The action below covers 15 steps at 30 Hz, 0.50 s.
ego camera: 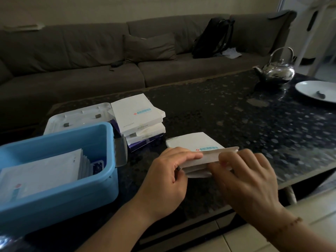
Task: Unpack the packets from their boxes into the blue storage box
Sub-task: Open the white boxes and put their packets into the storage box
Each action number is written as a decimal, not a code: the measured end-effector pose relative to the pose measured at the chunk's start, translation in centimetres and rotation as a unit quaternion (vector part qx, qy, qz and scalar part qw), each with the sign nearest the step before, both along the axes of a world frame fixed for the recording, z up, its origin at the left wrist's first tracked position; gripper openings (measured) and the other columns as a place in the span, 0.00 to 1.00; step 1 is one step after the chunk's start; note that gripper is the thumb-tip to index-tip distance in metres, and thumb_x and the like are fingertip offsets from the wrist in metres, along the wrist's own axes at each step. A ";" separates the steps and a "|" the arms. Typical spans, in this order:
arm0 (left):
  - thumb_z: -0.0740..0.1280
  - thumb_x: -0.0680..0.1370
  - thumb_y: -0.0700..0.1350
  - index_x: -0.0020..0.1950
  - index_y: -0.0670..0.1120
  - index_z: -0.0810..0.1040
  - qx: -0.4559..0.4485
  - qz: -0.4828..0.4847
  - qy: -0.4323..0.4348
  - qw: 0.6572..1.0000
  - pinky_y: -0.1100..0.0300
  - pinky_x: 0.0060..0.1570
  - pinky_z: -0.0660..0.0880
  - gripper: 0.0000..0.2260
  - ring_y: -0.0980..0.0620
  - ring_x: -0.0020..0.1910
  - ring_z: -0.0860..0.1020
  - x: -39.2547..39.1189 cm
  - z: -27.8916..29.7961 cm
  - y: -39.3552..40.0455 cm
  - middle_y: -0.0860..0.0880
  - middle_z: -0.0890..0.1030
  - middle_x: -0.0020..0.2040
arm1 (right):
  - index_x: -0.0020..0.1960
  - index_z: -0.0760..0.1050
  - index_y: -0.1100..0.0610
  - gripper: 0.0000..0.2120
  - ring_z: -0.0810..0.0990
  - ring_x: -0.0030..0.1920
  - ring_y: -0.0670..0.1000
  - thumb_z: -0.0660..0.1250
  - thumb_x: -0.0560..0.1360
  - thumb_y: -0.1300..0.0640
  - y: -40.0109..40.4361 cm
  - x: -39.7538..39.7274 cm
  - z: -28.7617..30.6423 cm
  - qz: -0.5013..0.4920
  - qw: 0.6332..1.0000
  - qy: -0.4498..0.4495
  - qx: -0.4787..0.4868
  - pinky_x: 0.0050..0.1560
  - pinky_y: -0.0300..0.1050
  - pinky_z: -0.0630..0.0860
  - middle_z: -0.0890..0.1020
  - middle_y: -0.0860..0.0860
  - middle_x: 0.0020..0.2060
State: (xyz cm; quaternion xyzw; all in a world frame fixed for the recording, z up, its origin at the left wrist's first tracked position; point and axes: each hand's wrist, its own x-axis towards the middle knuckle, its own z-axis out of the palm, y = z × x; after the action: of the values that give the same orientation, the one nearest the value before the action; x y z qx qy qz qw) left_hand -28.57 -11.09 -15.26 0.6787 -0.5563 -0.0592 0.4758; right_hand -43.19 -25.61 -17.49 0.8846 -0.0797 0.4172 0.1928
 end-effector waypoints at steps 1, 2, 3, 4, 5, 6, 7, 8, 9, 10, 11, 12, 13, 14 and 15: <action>0.64 0.75 0.30 0.62 0.55 0.79 0.000 -0.001 0.002 1.000 0.70 0.62 0.71 0.24 0.65 0.65 0.72 0.0 0.0 0.0 0.65 0.77 0.59 | 0.46 0.83 0.56 0.07 0.75 0.36 0.57 0.66 0.76 0.60 0.0 0.1 0.0 0.000 1.000 0.006 -0.004 0.32 0.50 0.67 0.79 0.55 0.43; 0.64 0.75 0.30 0.62 0.54 0.80 0.001 0.000 0.005 1.000 0.70 0.62 0.71 0.24 0.64 0.65 0.72 0.0 0.0 0.1 0.65 0.77 0.60 | 0.46 0.83 0.56 0.07 0.75 0.36 0.57 0.65 0.77 0.59 0.0 0.2 0.0 0.000 1.000 0.012 -0.008 0.32 0.50 0.67 0.80 0.55 0.43; 0.64 0.75 0.30 0.62 0.54 0.80 0.003 0.000 0.007 1.000 0.69 0.63 0.71 0.23 0.64 0.66 0.72 0.0 0.0 0.1 0.65 0.77 0.60 | 0.46 0.83 0.56 0.07 0.75 0.36 0.57 0.65 0.77 0.59 0.0 0.2 0.1 -0.001 1.000 0.018 -0.010 0.31 0.50 0.67 0.80 0.55 0.43; 0.63 0.75 0.31 0.62 0.54 0.80 0.004 -0.002 0.010 1.000 0.69 0.63 0.71 0.23 0.64 0.66 0.72 0.0 0.0 0.1 0.64 0.77 0.60 | 0.46 0.83 0.56 0.06 0.75 0.36 0.57 0.66 0.76 0.60 -0.1 0.2 0.2 0.004 1.000 0.017 -0.014 0.31 0.50 0.68 0.80 0.55 0.43; 0.63 0.74 0.31 0.62 0.53 0.80 0.003 -0.005 0.012 1.000 0.70 0.63 0.70 0.23 0.63 0.66 0.72 0.0 0.1 0.1 0.64 0.77 0.60 | 0.45 0.83 0.56 0.05 0.75 0.36 0.57 0.67 0.75 0.60 -0.1 0.2 0.2 0.010 1.000 0.006 -0.016 0.31 0.50 0.68 0.80 0.54 0.43; 0.63 0.74 0.32 0.62 0.53 0.80 0.004 -0.009 0.021 1.000 0.70 0.64 0.69 0.23 0.63 0.65 0.73 0.0 0.2 0.1 0.63 0.78 0.60 | 0.44 0.82 0.56 0.04 0.75 0.37 0.57 0.69 0.74 0.61 -0.1 0.0 0.2 0.023 1.000 -0.007 -0.016 0.32 0.50 0.68 0.79 0.54 0.43; 0.62 0.74 0.32 0.62 0.54 0.80 0.007 -0.013 0.031 0.999 0.69 0.65 0.69 0.23 0.62 0.66 0.73 0.1 0.2 0.0 0.63 0.78 0.60 | 0.44 0.82 0.56 0.03 0.75 0.39 0.56 0.70 0.73 0.62 -0.1 -0.4 0.4 0.040 0.999 -0.017 -0.013 0.34 0.50 0.69 0.78 0.53 0.45; 0.62 0.74 0.33 0.62 0.54 0.80 0.015 -0.019 0.047 0.999 0.69 0.66 0.68 0.23 0.62 0.66 0.72 0.2 0.2 0.1 0.63 0.78 0.60 | 0.45 0.81 0.55 0.04 0.75 0.41 0.56 0.70 0.72 0.62 0.0 -0.9 0.6 0.060 0.998 -0.034 -0.006 0.36 0.50 0.69 0.77 0.52 0.47; 0.62 0.73 0.34 0.61 0.55 0.80 0.025 -0.024 0.062 0.997 0.68 0.67 0.67 0.22 0.62 0.66 0.72 0.3 0.2 0.2 0.63 0.78 0.60 | 0.46 0.78 0.55 0.06 0.75 0.43 0.56 0.70 0.71 0.63 0.0 -1.5 0.6 0.085 0.995 -0.047 -0.001 0.38 0.50 0.69 0.77 0.52 0.48; 0.61 0.74 0.36 0.62 0.54 0.80 0.039 -0.029 0.078 0.996 0.68 0.67 0.67 0.21 0.62 0.66 0.72 0.3 0.2 0.3 0.63 0.78 0.60 | 0.47 0.75 0.54 0.07 0.75 0.44 0.56 0.69 0.71 0.63 0.0 -2.3 0.5 0.111 0.992 -0.063 0.007 0.40 0.51 0.70 0.78 0.51 0.49; 0.61 0.74 0.37 0.62 0.54 0.80 0.051 -0.036 0.087 0.994 0.68 0.67 0.67 0.21 0.62 0.66 0.72 0.3 0.1 0.5 0.63 0.78 0.59 | 0.47 0.73 0.54 0.06 0.76 0.44 0.57 0.66 0.72 0.62 0.1 -3.1 0.5 0.136 0.988 -0.077 0.006 0.43 0.53 0.70 0.80 0.52 0.49; 0.61 0.74 0.38 0.62 0.53 0.81 0.063 -0.041 0.091 0.993 0.69 0.66 0.67 0.20 0.62 0.66 0.72 0.3 -0.1 0.6 0.63 0.78 0.59 | 0.46 0.71 0.54 0.03 0.76 0.45 0.57 0.63 0.73 0.61 0.2 -3.7 0.3 0.160 0.983 -0.086 -0.008 0.46 0.54 0.70 0.82 0.52 0.49; 0.61 0.74 0.38 0.61 0.52 0.81 0.076 -0.046 0.085 0.992 0.70 0.65 0.66 0.19 0.62 0.65 0.72 0.1 -0.3 0.8 0.63 0.79 0.57 | 0.45 0.69 0.54 0.02 0.75 0.45 0.56 0.62 0.73 0.59 0.2 -4.4 0.3 0.177 0.980 -0.094 0.001 0.49 0.55 0.69 0.81 0.52 0.49; 0.61 0.75 0.39 0.60 0.51 0.82 0.093 -0.055 0.066 0.992 0.71 0.64 0.66 0.18 0.63 0.63 0.72 0.1 -0.6 0.9 0.62 0.79 0.56 | 0.44 0.68 0.54 0.04 0.75 0.46 0.56 0.63 0.72 0.58 0.2 -4.9 0.2 0.187 0.976 -0.112 0.015 0.52 0.54 0.68 0.80 0.52 0.49; 0.61 0.75 0.40 0.59 0.51 0.83 0.111 -0.064 0.027 0.991 0.71 0.63 0.66 0.17 0.63 0.62 0.72 0.1 -1.0 1.0 0.62 0.80 0.55 | 0.43 0.66 0.54 0.06 0.74 0.47 0.55 0.64 0.71 0.57 0.3 -4.9 0.6 0.194 0.971 -0.139 0.035 0.53 0.54 0.68 0.78 0.51 0.48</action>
State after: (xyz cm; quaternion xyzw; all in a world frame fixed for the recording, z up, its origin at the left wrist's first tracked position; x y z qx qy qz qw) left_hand -28.51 -10.10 -16.28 0.6885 -0.5754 -0.1692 0.4076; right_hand -48.08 -25.36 -16.85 0.8227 0.0527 0.5623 0.0646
